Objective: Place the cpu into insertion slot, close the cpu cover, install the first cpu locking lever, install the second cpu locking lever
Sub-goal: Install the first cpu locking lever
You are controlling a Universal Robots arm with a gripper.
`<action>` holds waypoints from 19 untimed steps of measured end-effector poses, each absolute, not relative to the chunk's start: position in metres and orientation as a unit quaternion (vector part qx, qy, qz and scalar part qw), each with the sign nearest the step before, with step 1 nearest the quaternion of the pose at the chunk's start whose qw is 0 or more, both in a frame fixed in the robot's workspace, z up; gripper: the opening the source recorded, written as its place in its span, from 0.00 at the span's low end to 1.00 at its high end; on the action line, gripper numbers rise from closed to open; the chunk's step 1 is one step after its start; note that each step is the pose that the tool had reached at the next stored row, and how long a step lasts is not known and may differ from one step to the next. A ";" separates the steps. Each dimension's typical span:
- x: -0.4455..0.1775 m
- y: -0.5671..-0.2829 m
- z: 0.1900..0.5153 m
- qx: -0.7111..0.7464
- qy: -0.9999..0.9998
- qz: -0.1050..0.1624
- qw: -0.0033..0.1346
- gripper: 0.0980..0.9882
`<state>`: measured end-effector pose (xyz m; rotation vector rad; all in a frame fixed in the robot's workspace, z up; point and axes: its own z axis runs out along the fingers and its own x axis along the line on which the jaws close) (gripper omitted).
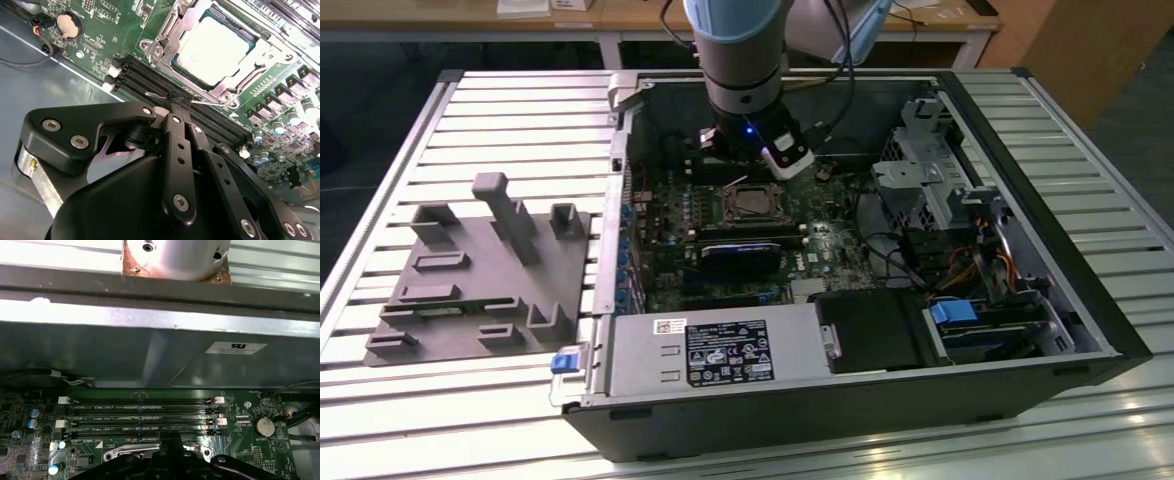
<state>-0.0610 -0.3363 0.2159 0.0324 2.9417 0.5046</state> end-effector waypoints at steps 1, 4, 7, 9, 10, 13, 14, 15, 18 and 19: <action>-0.061 -0.336 0.215 0.011 0.983 0.168 0.078 0.00; -0.061 -0.336 0.214 0.011 0.983 0.168 0.078 0.00; -0.062 -0.335 0.213 0.011 0.983 0.168 0.079 0.00; -0.062 -0.334 0.213 0.012 0.983 0.168 0.079 0.00; -0.062 -0.334 0.213 0.012 0.983 0.168 0.079 0.00; -0.063 -0.332 0.212 0.012 0.983 0.168 0.079 0.00; -0.063 -0.331 0.212 0.012 0.983 0.168 0.079 0.00; -0.063 -0.331 0.212 0.012 0.982 0.168 0.079 0.00; -0.064 -0.329 0.212 0.012 0.982 0.168 0.079 0.00; -0.064 -0.329 0.211 0.012 0.982 0.168 0.079 0.00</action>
